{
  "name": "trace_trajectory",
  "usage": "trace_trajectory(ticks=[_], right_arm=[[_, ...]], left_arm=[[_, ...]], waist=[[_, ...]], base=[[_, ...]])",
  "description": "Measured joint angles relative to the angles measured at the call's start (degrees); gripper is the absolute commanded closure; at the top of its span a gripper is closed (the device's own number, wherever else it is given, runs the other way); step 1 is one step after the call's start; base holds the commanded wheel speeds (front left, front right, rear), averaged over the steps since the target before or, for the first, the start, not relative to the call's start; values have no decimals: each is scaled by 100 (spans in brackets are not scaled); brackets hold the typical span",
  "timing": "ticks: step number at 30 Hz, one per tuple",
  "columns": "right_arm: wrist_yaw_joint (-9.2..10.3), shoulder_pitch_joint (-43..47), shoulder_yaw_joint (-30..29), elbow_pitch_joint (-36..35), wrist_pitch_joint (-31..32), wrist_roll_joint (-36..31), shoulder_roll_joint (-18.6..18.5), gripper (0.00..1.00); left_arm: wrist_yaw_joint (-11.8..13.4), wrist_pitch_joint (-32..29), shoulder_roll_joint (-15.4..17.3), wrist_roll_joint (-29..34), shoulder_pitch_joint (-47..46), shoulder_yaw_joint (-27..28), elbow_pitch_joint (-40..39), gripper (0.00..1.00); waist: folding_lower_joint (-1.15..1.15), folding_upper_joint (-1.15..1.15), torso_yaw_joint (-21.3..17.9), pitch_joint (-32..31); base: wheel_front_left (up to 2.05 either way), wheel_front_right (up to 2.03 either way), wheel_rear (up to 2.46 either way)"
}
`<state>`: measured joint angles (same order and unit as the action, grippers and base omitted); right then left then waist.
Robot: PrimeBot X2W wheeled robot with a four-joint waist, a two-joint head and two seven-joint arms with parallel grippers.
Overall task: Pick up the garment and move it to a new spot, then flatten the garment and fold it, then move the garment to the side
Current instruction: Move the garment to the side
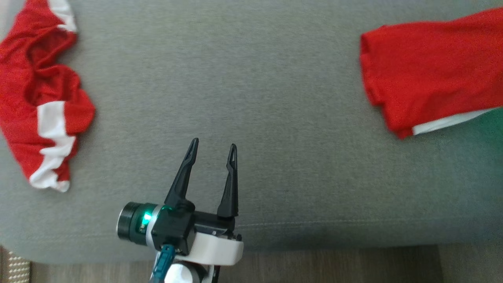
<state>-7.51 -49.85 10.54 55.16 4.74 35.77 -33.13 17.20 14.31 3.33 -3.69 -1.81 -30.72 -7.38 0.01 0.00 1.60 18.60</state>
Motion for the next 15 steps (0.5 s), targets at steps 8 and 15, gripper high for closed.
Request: trace_trajectory(ticks=[8, 15], right_arm=[[0, -393, -43, -35, -129, -267, -448, 100], [0, -625, -220, -54, -226, -680, -805, 100]], left_arm=[[4, 1, 1, 9, -243, -34, -64, 0], [29, 38, 1, 8, -425, -114, -41, 0]], waist=[[0, 0, -486, 274], [0, 0, -806, 516]], base=[[0, 0, 0], [0, 0, 0]])
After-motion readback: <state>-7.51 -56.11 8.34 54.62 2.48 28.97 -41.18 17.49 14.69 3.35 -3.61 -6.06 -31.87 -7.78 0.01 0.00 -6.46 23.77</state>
